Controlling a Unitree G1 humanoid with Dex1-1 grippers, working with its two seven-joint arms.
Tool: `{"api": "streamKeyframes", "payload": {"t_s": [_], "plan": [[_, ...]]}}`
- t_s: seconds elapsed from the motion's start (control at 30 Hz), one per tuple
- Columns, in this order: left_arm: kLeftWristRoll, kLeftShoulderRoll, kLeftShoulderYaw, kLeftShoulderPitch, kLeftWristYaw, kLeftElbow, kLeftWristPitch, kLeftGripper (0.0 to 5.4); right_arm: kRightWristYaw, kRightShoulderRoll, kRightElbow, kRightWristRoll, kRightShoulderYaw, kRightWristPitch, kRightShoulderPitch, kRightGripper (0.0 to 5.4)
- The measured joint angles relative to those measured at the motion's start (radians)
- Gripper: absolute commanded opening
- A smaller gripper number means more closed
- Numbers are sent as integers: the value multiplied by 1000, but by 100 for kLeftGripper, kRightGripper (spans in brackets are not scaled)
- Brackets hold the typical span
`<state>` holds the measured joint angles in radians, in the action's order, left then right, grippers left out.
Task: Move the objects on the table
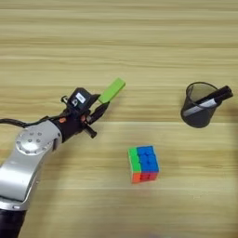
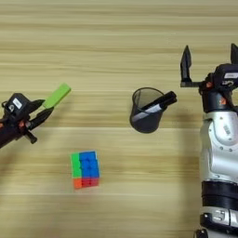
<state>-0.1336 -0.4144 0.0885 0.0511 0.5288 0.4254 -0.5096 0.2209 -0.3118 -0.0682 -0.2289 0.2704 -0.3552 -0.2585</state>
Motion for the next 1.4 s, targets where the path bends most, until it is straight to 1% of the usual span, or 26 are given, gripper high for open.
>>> {"api": "streamKeyframes", "payload": {"t_s": [0.1,0.17,0.27,0.3,0.4,0.5,0.53,0.57,0.67,0.7,0.8,0.93,1.1,1.2,1.4], "plan": [[-28,-4,-6,3,12,19,-7,132,53,-20,64,-41,-7,43,0,540],[-36,-5,-7,6,23,33,-9,132,94,-38,100,-77,-12,72,0,540],[-65,-12,-8,10,36,54,-18,132,182,-63,176,-147,-35,130,2,540],[-67,-17,-8,11,42,59,-18,132,205,-69,192,-166,-42,146,3,540],[-72,-39,-8,11,53,81,-23,132,299,-100,238,-228,-67,209,27,540],[-101,-41,-8,13,70,100,-29,132,392,-125,274,-292,-86,262,48,540],[-109,-45,-7,13,80,114,-28,132,435,-135,292,-320,-92,282,58,540],[-109,-52,-6,13,89,120,-26,132,468,-148,301,-332,-101,290,67,540],[-110,-81,-3,12,118,134,-14,132,559,-175,311,-355,-123,321,89,540],[-111,-84,-2,11,125,136,-11,132,574,-180,312,-358,-128,328,92,540],[-118,-112,1,8,175,145,24,132,653,-205,329,-382,-149,366,110,540],[-149,-141,6,2,245,158,73,132,728,-231,349,-395,-168,400,128,540],[-158,-199,31,-10,344,164,129,132,802,-260,375,-403,-195,453,154,540],[-185,-224,47,-23,399,173,147,132,839,-274,384,-403,-204,474,163,540],[-186,-246,71,-25,438,174,168,132,892,-282,415,-407,-228,503,176,540]]}}
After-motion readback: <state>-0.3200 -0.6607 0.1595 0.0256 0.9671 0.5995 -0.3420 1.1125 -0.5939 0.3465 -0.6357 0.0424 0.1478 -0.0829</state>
